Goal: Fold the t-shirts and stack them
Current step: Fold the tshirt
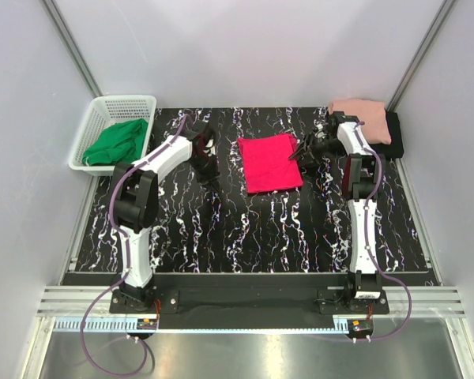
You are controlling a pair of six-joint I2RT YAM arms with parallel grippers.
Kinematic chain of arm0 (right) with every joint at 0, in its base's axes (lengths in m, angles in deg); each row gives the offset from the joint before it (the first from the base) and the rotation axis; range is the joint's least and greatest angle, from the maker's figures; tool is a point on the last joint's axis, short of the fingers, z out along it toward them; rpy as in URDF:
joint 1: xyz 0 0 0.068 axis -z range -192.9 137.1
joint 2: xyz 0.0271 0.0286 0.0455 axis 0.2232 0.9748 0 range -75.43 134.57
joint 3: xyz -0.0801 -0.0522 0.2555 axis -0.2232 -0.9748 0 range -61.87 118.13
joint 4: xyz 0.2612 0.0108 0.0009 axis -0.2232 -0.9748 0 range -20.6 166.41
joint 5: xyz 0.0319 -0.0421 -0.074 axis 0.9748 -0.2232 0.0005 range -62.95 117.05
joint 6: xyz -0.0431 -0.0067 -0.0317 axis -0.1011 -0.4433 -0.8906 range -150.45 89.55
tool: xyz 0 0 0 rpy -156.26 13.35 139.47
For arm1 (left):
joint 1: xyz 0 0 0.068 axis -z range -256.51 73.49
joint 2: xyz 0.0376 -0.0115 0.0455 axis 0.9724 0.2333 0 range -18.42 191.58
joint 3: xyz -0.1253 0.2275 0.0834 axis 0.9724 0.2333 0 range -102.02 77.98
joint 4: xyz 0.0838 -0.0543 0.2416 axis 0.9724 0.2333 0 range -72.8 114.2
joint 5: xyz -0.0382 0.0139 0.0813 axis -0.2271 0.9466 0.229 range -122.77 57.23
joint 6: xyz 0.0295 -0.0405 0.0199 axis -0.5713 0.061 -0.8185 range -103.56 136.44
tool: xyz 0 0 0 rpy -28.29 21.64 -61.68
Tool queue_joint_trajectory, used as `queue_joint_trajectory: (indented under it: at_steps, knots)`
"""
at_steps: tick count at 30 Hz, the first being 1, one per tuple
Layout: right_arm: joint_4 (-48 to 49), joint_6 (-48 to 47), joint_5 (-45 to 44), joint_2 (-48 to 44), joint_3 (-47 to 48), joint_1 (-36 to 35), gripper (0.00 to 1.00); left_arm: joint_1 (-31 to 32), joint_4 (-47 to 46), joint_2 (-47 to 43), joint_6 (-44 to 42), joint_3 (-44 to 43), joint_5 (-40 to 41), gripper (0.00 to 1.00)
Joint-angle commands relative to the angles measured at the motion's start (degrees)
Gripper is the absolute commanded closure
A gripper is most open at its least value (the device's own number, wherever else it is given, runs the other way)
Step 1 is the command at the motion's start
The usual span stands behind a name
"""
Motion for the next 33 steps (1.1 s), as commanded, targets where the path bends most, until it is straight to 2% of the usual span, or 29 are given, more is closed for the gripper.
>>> queue_joint_trajectory:
  at_steps: [1,5,15,17,18,27,33]
  knots:
    - [-1.4,-0.6,-4.1,1.5,-0.9,-2.3,0.51,-0.1,-1.2,-2.8,-0.9,0.5,-1.2,0.89]
    - [-1.9,-0.9,-5.6,1.2,-2.8,-4.5,0.47,-0.2,-1.6,-3.0,-1.0,1.0,-1.3,0.9]
    - [-2.0,-0.5,-7.5,2.1,-4.7,-6.0,0.54,-0.8,-2.7,-4.7,-1.1,3.9,-1.3,0.91]
    - [-1.8,-0.5,-7.8,2.1,-4.4,-6.0,0.88,-0.9,-2.9,-5.0,-1.1,4.7,-1.4,0.91]
    - [-2.1,-0.2,-8.0,2.4,-4.3,-6.0,1.0,-1.0,-3.2,-5.0,-1.1,4.7,-1.5,0.91]
    - [0.4,0.0,-9.8,0.5,-4.1,-6.2,1.0,-1.2,-3.3,-5.1,-1.0,4.7,-2.0,0.91]
    - [0.8,1.8,-10.5,-0.5,2.4,-6.0,1.0,-1.3,-3.7,-5.5,-1.4,5.8,-1.9,0.91]
